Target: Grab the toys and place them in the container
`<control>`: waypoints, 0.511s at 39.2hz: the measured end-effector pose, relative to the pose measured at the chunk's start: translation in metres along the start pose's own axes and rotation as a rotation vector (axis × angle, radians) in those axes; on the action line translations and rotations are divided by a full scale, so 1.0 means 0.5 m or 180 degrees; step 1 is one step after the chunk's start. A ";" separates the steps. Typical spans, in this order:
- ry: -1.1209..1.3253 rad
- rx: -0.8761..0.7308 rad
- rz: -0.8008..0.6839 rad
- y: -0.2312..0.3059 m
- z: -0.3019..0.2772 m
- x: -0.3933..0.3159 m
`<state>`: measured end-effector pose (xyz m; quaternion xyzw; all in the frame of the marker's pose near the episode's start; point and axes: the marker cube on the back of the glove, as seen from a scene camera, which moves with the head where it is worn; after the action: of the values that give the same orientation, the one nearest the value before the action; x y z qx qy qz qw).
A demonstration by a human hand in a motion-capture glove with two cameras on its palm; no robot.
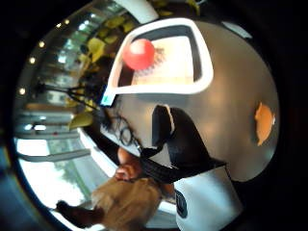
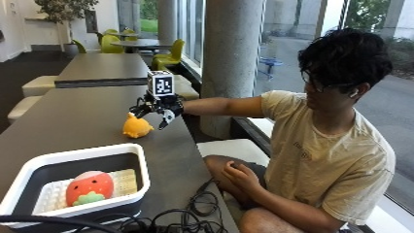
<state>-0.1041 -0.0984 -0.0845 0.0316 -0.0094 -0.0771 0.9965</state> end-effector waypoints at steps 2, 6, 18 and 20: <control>-0.0083 -0.0026 0.0042 0.032 0.023 0.026; -0.0232 -0.0062 0.0255 0.090 0.067 0.078; -0.0475 -0.0049 0.0344 0.191 0.135 0.190; -0.0471 -0.0045 0.0370 0.205 0.143 0.207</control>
<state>0.0123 -0.0177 -0.0050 0.0182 -0.0843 -0.0214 0.9960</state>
